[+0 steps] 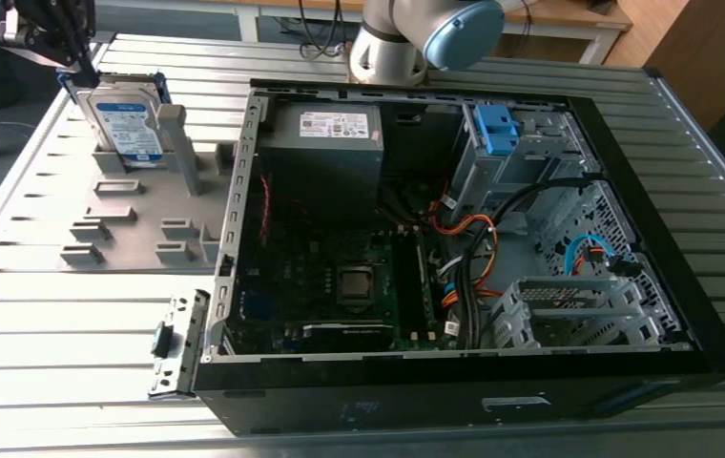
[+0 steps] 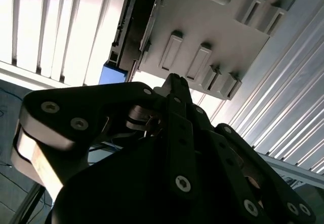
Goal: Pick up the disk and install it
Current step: 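Pick up the disk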
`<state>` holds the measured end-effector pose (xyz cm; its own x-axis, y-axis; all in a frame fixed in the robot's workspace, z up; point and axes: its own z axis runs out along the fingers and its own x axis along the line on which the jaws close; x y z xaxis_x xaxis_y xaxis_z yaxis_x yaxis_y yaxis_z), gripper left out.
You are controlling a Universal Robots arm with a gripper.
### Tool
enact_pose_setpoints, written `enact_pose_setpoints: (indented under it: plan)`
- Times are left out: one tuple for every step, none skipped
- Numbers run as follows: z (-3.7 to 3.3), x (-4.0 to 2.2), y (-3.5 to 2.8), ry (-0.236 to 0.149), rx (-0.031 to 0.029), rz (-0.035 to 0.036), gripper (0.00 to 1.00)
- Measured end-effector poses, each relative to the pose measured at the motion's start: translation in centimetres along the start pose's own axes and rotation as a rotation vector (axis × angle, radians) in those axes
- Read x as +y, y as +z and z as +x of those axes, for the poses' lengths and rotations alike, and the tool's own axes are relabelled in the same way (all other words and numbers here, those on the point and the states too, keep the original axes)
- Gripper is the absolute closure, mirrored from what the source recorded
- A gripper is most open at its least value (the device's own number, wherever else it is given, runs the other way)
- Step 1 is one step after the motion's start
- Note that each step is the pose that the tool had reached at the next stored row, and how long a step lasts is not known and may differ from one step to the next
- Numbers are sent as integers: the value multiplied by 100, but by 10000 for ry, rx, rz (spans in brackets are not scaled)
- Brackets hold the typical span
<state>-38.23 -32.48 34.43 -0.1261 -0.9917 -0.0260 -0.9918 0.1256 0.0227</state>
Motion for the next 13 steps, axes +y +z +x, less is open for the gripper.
enact_pose_setpoints:
  plan:
    - [-5,1,1,1,-1,2,89]
    - [-9,2,2,1,-2,3,89]
    - [-11,2,2,1,-1,2,89]
    - [-11,2,2,-1,1,2,89]
    - [-11,2,2,-1,2,3,89]
    - [-12,2,2,0,3,2,89]
    - [-12,2,2,0,3,2,89]
    - [-12,2,2,1,4,3,89]
    - [-12,2,2,1,4,3,89]
    - [-12,2,2,0,5,3,89]
    - [-12,2,2,1,5,3,89]
    - [-12,2,2,0,5,4,89]
    - [-12,2,2,0,6,3,89]
